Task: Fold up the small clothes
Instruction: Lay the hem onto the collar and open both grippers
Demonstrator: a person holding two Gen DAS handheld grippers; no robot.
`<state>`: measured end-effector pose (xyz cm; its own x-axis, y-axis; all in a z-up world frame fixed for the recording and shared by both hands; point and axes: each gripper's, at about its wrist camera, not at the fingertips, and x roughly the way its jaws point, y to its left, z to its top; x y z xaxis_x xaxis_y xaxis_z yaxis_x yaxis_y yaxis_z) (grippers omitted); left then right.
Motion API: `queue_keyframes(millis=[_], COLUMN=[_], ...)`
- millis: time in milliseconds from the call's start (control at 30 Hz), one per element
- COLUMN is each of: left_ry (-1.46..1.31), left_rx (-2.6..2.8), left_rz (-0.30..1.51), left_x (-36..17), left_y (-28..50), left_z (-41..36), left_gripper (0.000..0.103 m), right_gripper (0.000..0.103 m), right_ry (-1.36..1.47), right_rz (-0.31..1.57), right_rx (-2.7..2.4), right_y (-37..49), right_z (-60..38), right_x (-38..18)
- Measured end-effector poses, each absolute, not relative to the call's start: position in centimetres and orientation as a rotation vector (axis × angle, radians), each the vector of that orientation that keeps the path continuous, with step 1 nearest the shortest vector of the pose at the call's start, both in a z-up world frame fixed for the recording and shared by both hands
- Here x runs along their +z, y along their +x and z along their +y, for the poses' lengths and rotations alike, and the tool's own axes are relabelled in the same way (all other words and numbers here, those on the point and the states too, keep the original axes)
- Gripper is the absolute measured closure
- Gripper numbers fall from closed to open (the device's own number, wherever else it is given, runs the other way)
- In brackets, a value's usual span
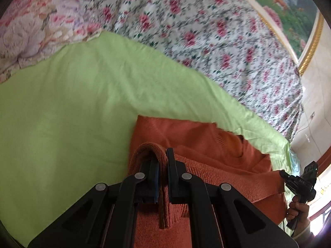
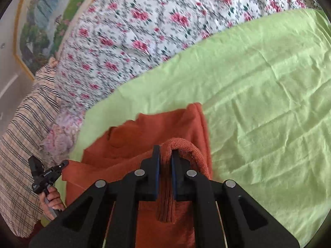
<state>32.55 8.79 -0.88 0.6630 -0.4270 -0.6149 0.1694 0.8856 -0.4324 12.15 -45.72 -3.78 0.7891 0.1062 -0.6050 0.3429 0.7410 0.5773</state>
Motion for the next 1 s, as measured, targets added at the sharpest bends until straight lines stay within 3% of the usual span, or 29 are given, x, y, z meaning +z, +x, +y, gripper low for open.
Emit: queue_keyframes(millis=[167,233,300,367,467,700,900,967,1000], left_ry=[-0.387,-0.397,-0.372,-0.338,-0.263,-0.034,-0.021,-0.037,-0.046], left_rx=[-0.337,-0.362,-0.404,-0.462,-0.582,-0.645,-0.503,-0.429,-0.374], left_rz=[0.872,0.87,0.868,0.87,0.906,0.979,0.954,0.915,0.891], left_x=[-3.2,-3.0,-2.6,-2.3,-2.6,-3.9,-2.5,-1.5,-0.9], left_y=[33.5,32.1,30.1,28.1,25.5,26.4,33.3,35.3,36.2], left_z=[9.1,9.2,8.4,7.0,3.2,-2.9,-2.0,-1.2,-0.5], left_gripper=[0.096,0.092,0.087,0.081,0.075,0.073,0.075,0.067,0.054], right_gripper=[0.087,0.081,0.068,0.065,0.065,0.065,0.065,0.065,0.065], right_ry=[0.814,0.839,0.818,0.761,0.666,0.321,0.245,0.264,0.288], right_rz=[0.733,0.728,0.699,0.67,0.659,0.941,0.949,0.909,0.878], right_rx=[-0.177,-0.176,-0.202,-0.225,-0.147,0.132,-0.057,-0.143,-0.181], right_y=[12.8,12.3,10.8,9.5,8.9,13.4,16.8,17.5,17.8], right_z=[-46.7,-46.8,-46.3,-45.2,-41.7,-33.0,-36.9,-38.8,-40.0], right_x=[-6.6,-6.7,-5.6,-4.3,-2.8,-4.9,-4.4,-3.6,-3.3])
